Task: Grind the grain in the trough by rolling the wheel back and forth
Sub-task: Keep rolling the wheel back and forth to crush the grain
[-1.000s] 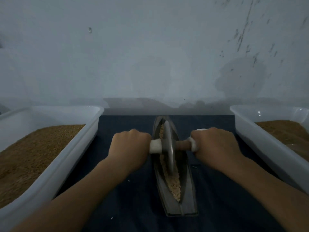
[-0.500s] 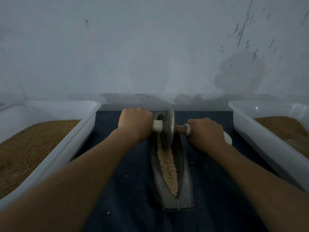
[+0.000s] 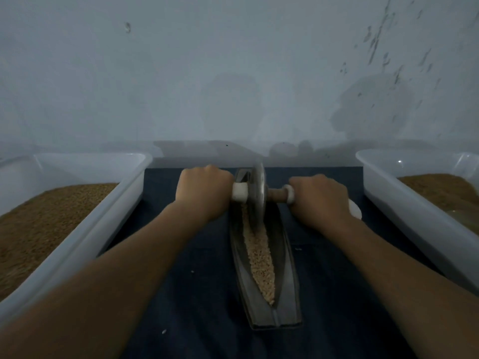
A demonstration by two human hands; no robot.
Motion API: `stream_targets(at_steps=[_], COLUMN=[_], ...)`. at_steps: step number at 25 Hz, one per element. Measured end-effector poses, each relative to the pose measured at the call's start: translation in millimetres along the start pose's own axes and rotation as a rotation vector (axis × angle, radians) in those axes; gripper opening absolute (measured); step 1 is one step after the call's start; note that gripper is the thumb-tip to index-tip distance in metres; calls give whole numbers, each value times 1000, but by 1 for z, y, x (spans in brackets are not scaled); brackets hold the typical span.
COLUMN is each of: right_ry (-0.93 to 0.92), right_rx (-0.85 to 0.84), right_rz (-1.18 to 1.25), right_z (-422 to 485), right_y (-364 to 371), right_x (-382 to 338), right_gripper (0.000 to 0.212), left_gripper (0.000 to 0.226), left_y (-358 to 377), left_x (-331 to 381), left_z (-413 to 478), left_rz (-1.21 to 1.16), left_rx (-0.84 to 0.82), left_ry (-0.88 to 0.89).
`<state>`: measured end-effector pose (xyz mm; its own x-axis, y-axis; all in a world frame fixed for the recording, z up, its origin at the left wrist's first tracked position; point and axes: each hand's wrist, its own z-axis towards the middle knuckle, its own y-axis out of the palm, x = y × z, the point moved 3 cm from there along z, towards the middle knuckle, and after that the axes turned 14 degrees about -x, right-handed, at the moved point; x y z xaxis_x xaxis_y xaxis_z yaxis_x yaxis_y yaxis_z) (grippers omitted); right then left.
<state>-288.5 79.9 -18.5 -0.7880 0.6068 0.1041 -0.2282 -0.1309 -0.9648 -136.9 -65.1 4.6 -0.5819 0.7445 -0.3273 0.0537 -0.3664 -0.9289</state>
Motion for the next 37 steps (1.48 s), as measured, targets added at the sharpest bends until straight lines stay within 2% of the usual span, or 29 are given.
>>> stream_targets(at_steps=[3, 4, 7, 9, 11, 14, 15, 17, 19, 22, 24, 25, 27, 30, 31, 34, 36, 37], right_ry=[-8, -41, -204, -243, -171, -77, -48, -25, -64, -154, -154, -130, -73, -34, -21, -8, -41, -64], right_rx=[-87, -48, 156, 133, 41, 96, 78, 42, 33, 117, 171, 158, 77, 20, 11, -21, -12, 28], right_rz=[50, 5, -140, -134, -176, -127, -101, -72, -79, -166, -171, -168, -161, -25, -12, -32, -54, -74], right_z=[-9, -22, -64, -67, -51, -8, 3, 11, -5, -53, -71, -72, -58, -8, 6, 9, -23, -44], right_y=[-2, -4, -23, -27, -19, -9, -9, -11, -12, -18, -23, -21, -7, 4, 3, -1, -1, -2], right_x=[5, 7, 3, 4, 2, -2, -4, -3, 0, 2, 6, 8, 9, 3, 1, 0, 5, 9], right_gripper=[17, 19, 45, 55, 51, 28, 22, 20, 25, 35, 35, 34, 30, 17, 12, 15, 22, 22], left_gripper=[10, 9, 47, 58, 48, 11, 6, 6, 9, 45, 55, 56, 49, 12, 6, 11, 11, 23], left_y=[-5, 1, 18, 22, 26, 26, 22, 20, 21, 21, 13, 11, 10, 12, 6, 1, 5, 6], left_x=[2, 1, -4, -9, -7, -6, -8, -9, -9, -6, -7, -6, -1, 1, -1, -1, 0, 3], left_z=[-7, -22, -75, -81, -66, -18, -5, 4, -14, -60, -76, -76, -62, -13, -2, -1, -33, -52], left_rz=[1, -20, -73, -81, -68, -104, -124, -137, -129, -59, -25, -27, 0, -17, -40, -70, -49, -30], left_rx=[3, 31, 146, 218, 161, 133, 94, 42, 80, 220, 304, 310, 198, 110, 64, 6, 111, 190], left_ry=[20, 30, 81, 96, 48, -18, -30, -30, -27, 67, 104, 117, 66, -12, -36, -47, -3, 32])
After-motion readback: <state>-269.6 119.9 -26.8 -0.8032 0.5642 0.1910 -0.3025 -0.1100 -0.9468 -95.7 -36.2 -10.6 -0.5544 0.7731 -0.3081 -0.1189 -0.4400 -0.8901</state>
